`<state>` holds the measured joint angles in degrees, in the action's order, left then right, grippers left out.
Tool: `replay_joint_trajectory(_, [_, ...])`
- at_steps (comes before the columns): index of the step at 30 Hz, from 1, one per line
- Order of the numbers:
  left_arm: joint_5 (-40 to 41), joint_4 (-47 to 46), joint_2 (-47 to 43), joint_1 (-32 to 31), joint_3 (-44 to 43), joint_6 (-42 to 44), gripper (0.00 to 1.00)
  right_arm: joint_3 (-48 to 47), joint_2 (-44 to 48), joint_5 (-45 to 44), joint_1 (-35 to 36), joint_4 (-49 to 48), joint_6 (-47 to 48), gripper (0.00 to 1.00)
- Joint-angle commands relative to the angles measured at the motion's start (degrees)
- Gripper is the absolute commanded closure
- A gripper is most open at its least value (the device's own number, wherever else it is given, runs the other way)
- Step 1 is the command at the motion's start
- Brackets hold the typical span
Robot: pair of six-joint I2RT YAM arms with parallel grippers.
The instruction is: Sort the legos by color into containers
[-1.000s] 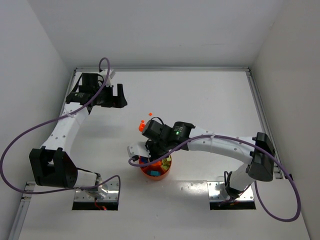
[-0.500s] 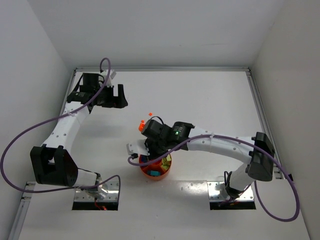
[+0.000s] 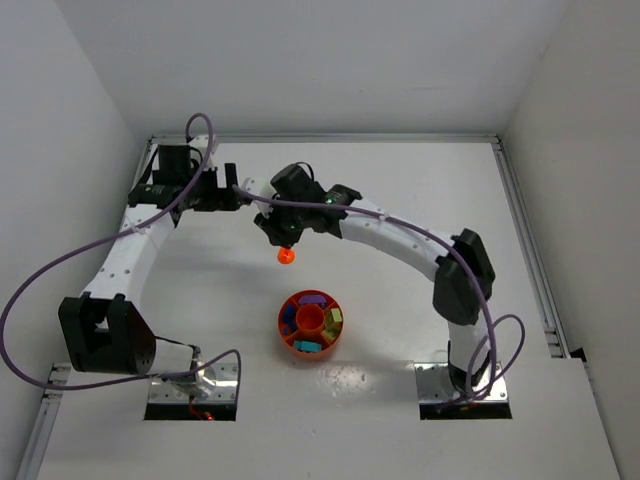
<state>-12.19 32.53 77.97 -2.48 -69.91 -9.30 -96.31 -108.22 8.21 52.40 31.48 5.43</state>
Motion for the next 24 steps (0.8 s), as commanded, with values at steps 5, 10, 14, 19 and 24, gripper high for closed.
replay_joint_trajectory(5, [-2.90,-0.01,-2.65,4.75,-1.19,1.03,0.00,-1.77,-7.78,9.81,-4.24,-3.44,6.85,0.75])
replay_joint_trajectory(10, [-11.98,1.22,-2.13,7.05,-1.72,1.57,0.00,-8.37,-13.42,12.97,-6.00,2.70,14.07,0.71])
replay_joint_trajectory(14, [-13.57,0.69,-0.99,7.05,-1.72,1.04,0.00,-8.37,-15.78,10.51,-6.00,3.23,16.62,0.68])
replay_joint_trajectory(19, [-15.49,0.69,0.51,7.58,-3.30,1.04,0.00,-8.37,-18.25,8.93,-7.75,3.85,16.63,0.66])
replay_joint_trajectory(24, [-16.73,0.69,1.65,7.58,-3.83,1.04,0.00,-9.59,-20.88,8.40,-7.75,3.32,16.63,0.63])
